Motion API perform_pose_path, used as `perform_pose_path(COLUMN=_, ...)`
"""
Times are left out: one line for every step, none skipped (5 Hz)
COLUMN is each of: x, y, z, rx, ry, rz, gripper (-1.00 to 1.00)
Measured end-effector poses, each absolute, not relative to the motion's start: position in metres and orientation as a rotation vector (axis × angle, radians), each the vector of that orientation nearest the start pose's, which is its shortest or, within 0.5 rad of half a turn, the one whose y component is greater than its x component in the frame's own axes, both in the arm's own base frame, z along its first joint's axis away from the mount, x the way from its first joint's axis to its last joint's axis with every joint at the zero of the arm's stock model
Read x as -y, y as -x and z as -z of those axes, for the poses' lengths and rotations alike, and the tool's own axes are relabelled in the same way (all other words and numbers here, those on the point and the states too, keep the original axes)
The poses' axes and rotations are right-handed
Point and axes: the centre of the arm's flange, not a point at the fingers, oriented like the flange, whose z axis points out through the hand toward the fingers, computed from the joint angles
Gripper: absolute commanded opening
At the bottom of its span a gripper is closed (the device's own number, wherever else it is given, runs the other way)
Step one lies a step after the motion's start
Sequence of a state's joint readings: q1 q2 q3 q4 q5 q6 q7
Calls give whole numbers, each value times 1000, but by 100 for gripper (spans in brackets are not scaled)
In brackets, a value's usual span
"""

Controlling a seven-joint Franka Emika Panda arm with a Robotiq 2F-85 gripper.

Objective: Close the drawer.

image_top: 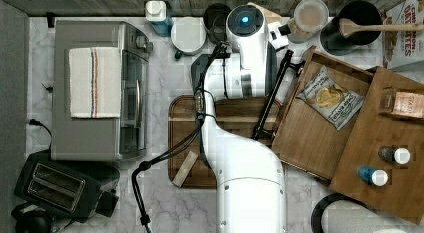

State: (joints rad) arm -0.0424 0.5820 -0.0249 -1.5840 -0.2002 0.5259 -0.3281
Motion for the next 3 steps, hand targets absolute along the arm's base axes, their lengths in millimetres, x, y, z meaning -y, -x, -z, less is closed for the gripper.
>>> perform_pose_path(x=59, y=-680, z=-283, rx=-615, ry=3267, rz=-116, gripper=-100)
perform_pose_path(x=67, y=-675, z=-277, rx=-604, ry=3254, rz=-153, gripper=-100)
perform_pose_path(x=76, y=-673, z=-274, rx=-618, ry=3244, rz=-107, gripper=-100)
